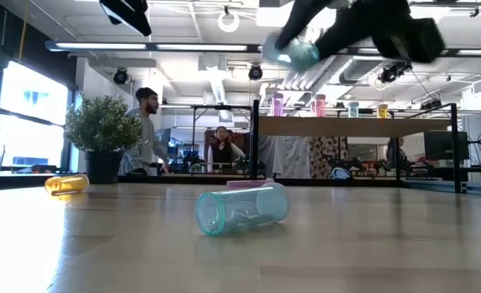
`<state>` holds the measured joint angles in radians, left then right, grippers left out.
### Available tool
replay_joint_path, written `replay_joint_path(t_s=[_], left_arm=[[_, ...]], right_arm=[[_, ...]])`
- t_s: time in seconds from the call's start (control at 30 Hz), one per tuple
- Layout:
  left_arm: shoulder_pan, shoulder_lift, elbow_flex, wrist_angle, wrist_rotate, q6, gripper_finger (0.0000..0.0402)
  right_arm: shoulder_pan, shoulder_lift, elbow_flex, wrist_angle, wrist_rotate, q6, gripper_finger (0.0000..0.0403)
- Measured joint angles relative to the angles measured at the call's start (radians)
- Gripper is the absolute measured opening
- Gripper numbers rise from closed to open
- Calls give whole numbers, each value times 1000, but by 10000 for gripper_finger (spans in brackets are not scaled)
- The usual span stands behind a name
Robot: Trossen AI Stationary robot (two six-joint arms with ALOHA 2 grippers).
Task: Pick and place medicine bottles onto shelf by color
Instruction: Put the right blue pill bottle on the shelf aligned with the other blue pill bottle
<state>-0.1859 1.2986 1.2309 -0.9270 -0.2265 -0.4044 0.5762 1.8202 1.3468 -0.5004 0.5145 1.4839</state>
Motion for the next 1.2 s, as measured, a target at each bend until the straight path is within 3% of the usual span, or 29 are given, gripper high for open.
replay_joint_path(t_s=[0.17,0.6,0.73,0.93,1.2], left_arm=[[52,-46,0,23,-47,64,227],[209,-127,-2,147,-75,248,227],[254,-144,-2,205,-116,309,227],[322,-155,0,343,-169,410,227],[407,-155,0,401,-182,512,227]], right_arm=[[0,-94,0,-100,239,-42,81],[-59,-375,-3,-576,794,-53,81],[-101,-430,-29,-694,881,-43,81],[-149,-511,-173,-731,1025,6,81],[-215,-585,-387,-699,1057,84,81]])
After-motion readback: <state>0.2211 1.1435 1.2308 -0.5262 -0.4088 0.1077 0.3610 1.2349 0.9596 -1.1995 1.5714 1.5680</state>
